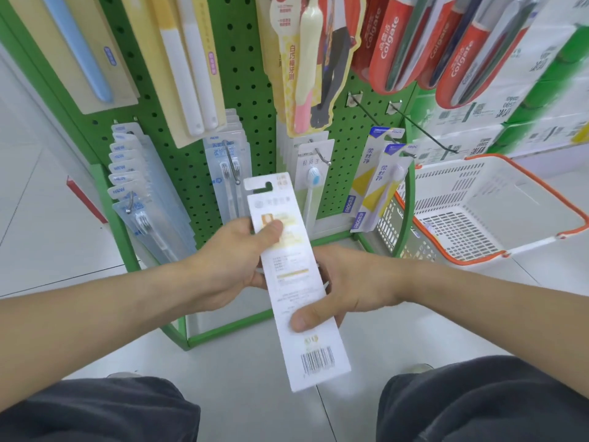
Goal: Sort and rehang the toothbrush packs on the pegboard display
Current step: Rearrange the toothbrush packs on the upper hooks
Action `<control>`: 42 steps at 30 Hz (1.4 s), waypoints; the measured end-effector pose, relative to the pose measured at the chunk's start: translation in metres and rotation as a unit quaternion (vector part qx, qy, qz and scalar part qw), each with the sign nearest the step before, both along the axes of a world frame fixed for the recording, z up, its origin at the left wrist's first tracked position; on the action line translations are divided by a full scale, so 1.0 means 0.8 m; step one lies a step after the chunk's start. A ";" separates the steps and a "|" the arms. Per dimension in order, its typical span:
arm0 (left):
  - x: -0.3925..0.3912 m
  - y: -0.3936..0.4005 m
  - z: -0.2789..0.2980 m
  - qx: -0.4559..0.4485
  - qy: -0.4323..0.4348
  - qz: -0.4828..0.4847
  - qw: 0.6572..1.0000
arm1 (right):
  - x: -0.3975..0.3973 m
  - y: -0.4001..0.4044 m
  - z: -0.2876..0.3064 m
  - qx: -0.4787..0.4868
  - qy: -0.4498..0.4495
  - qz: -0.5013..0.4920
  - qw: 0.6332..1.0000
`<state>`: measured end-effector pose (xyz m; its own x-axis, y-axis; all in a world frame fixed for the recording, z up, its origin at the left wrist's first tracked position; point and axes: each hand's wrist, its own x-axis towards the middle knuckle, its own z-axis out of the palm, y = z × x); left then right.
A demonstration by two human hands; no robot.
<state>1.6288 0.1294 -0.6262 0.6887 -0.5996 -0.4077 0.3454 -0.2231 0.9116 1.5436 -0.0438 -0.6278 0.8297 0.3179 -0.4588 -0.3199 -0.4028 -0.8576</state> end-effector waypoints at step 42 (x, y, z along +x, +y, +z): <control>-0.032 0.055 0.110 -0.090 -0.255 0.069 0.960 | 0.002 0.033 0.065 -0.107 -0.336 -0.137 0.925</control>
